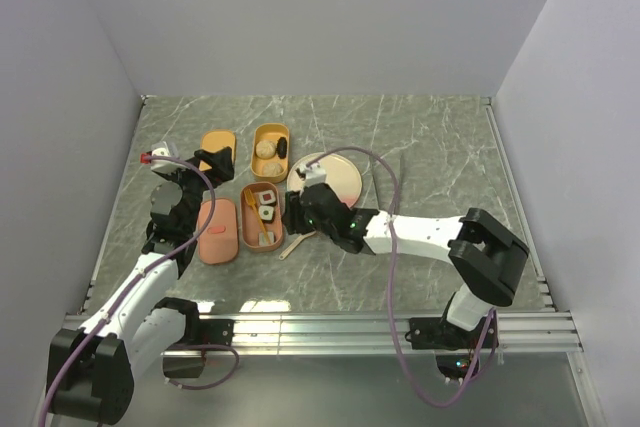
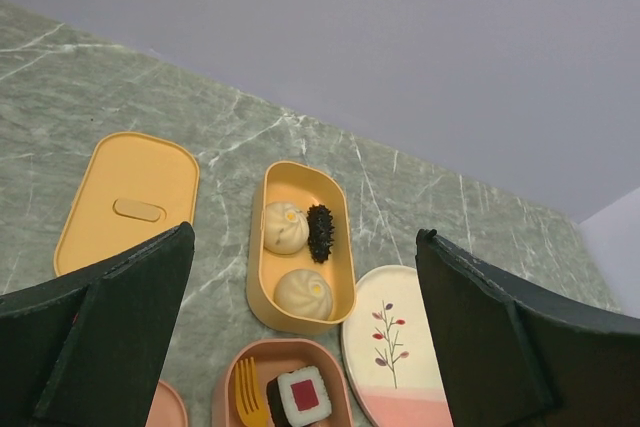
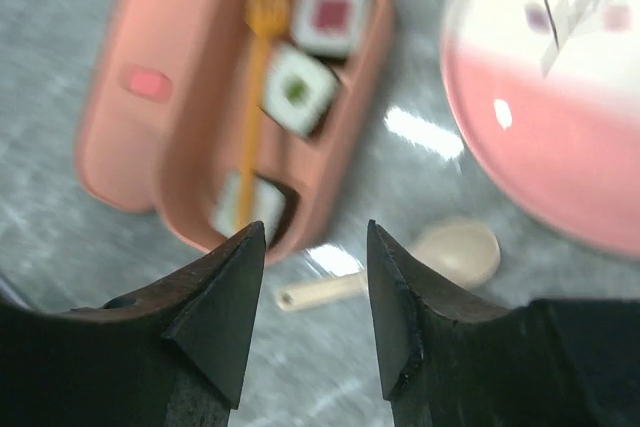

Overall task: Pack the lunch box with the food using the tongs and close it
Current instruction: Pick up a utensil with the right arm

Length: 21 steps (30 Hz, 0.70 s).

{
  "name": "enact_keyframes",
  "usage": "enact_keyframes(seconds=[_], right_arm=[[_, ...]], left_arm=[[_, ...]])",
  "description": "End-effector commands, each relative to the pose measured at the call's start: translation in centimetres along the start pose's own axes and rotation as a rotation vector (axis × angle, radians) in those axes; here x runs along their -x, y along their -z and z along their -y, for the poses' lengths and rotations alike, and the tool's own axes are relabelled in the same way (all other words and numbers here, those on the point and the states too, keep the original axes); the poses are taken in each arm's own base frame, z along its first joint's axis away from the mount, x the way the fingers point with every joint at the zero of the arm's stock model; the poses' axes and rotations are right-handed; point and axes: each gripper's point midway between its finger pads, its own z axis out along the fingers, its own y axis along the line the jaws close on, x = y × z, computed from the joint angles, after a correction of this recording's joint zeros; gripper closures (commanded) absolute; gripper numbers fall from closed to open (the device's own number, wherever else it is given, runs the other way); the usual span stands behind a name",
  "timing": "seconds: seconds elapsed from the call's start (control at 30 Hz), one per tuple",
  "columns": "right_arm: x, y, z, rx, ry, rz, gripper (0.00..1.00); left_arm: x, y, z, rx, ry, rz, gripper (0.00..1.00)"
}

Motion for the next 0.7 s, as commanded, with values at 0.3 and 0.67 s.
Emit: enact_keyframes(seconds=[0.3,0.67], right_arm=[[-3.1,-0.8,1.6,-0.095,-0.205,-0.042,0.47],[-5.2,-1.5,2.3,-0.159,-0.240,-0.118,0.49]], left_arm=[[1.8,-0.1,0.9,-0.028,0.008,0.052,0.01],[1.8,-0.2,0.9,-0.028,0.008,0.052,0.01]])
